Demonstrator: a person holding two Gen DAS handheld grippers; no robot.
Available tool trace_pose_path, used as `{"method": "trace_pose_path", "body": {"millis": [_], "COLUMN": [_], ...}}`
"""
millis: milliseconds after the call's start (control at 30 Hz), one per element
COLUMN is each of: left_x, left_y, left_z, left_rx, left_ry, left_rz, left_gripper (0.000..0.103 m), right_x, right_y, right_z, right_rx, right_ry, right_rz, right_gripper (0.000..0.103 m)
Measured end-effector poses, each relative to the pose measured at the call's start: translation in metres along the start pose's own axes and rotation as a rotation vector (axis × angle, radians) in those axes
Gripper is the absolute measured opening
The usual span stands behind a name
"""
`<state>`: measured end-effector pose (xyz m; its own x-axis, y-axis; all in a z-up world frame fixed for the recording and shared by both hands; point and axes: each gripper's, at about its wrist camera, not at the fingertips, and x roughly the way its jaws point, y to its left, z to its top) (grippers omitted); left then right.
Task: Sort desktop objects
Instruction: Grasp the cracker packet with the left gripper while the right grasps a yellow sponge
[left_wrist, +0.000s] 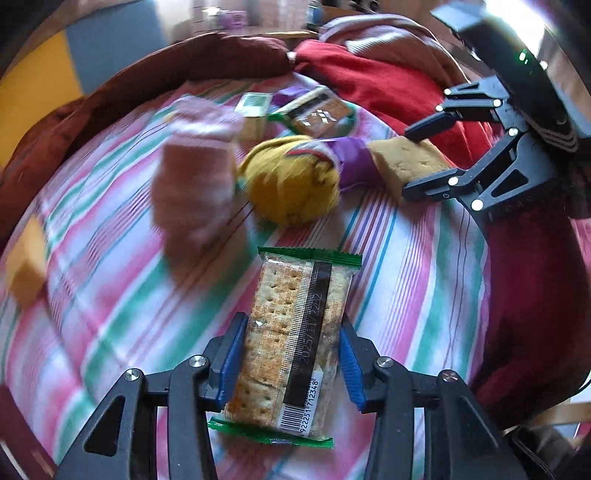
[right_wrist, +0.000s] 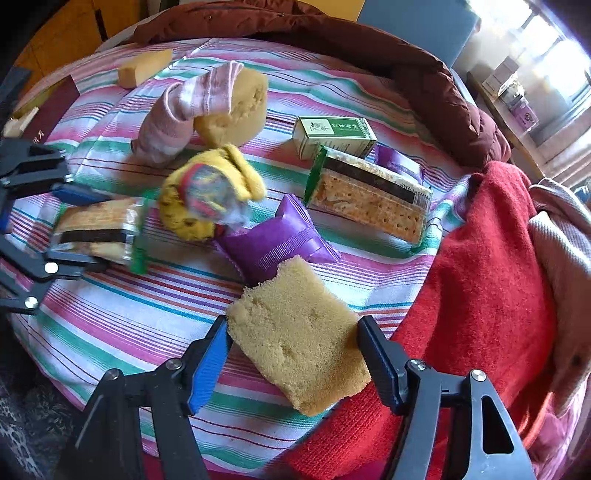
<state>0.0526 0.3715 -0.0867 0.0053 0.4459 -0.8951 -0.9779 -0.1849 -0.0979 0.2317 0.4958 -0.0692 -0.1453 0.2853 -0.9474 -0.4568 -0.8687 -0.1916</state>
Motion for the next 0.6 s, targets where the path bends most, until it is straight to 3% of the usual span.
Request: {"method": "trace_pose_path", "body": {"millis": [167,300,367,467,567,600], "left_x": [-0.02,-0.03,-0.03,-0.027,-0.023,-0.023], "left_y": [0.01,0.021,0.022,0.022,0.019,0.018], "left_z": [-0.033,-0.052,-0.055,-0.057,-0.057,-0.057], "left_rx": [-0.113,-0.189,-0.221,-0.241,-0.237,-0.236], "left_ry": [-0.043,-0.074,-0.09,-0.094,-0.097,-0.097], "left_rz": [0.023,0.026,0.023,0.039,0.044,0.046], "left_gripper": [0.046,0.046,0.046,0.046,0.046,0.046], "right_x": [-0.007,-0.017,-0.024,-0.031,-0.019,-0.016], "right_y": [0.01,0.022,0.032,0.041,0.048,0.052], "right_z": [-0.002,-0.003,-0.004,-0.004,0.007,0.003], "right_rx": [0.006,0.021,0.018,0.016,-0.021,-0.026], "right_ry": [-0.003,-0.026,-0.042,-0.058,-0.02,-0.014], "right_rz": [-0.017,0.026,0.04,0.05,0.028,0.024], "right_gripper": [0.066,0.063,0.051,0.04,0.04,0.047]}}
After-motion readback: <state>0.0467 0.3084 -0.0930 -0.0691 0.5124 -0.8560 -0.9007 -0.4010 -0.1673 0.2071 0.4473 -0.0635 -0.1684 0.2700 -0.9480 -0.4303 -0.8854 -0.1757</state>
